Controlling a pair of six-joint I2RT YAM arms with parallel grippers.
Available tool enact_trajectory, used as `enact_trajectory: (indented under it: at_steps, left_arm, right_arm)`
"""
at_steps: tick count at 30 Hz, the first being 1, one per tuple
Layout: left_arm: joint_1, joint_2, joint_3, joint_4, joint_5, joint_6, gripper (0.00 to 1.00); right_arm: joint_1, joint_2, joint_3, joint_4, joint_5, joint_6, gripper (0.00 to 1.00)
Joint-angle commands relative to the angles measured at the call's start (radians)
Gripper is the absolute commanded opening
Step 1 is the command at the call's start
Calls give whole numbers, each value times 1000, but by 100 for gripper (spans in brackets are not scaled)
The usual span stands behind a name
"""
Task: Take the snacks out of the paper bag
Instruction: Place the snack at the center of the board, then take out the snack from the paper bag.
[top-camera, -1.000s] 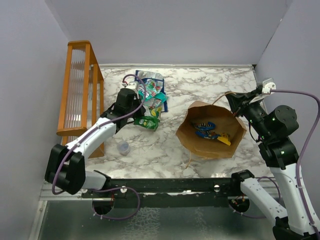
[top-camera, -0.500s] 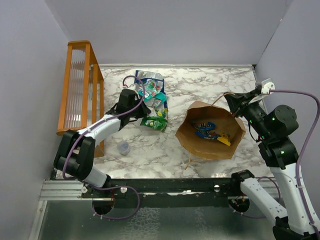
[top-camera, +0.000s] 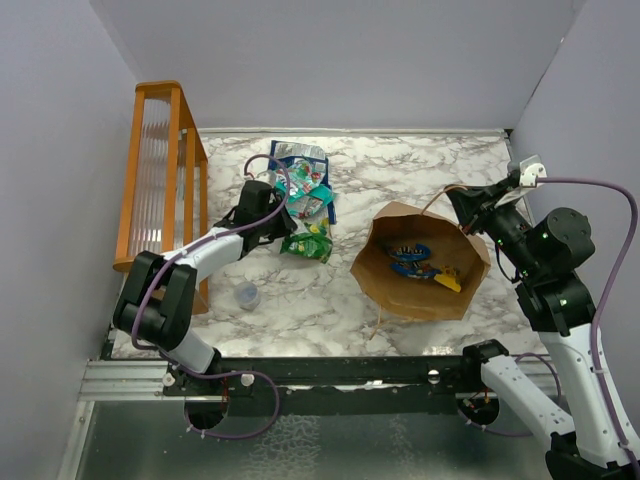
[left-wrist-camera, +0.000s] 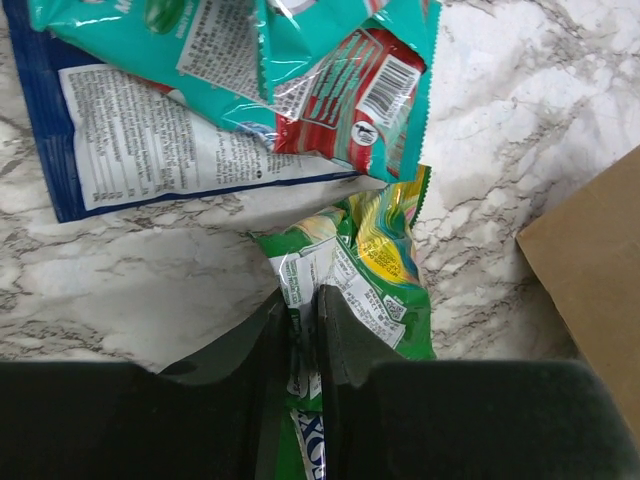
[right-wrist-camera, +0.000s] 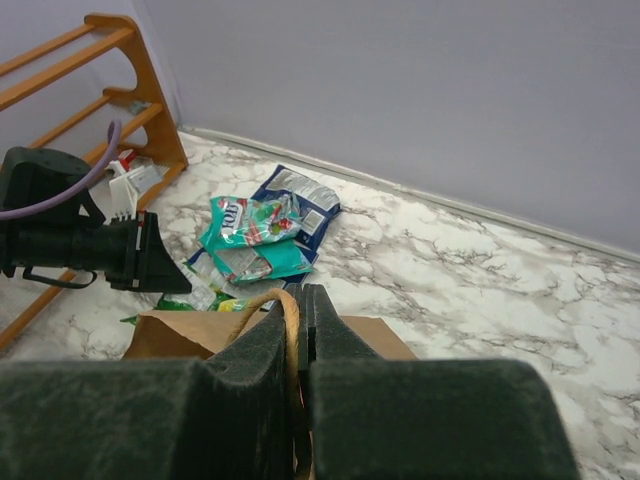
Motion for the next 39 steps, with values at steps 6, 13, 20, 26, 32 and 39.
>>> enact_trajectory:
  at_steps: [6,13,20,26,32,39]
  left_arm:
    - [3,-90,23,-50,-75,77,35]
    - [3,-240,17,-55,-11,98,45]
    - [3,-387,21,-88,128,95,49]
    - [-4,-487,-8,-71,273,61,51]
    - [-62,-624,-74,-50,269,23,52]
    - [-213,-823,-220,30,137,-9,52]
  right_arm:
    - [8,5,15,29,-32,3,1]
    - [8,12,-6,73,-142,23,1]
    - [8,-20,-190,288,-719,188,2]
    - [8,-42,-339,413,-785,331,2]
    - [8,-10,-373,427,-675,335,1]
    - [8,78,-322,494,-614,334,2]
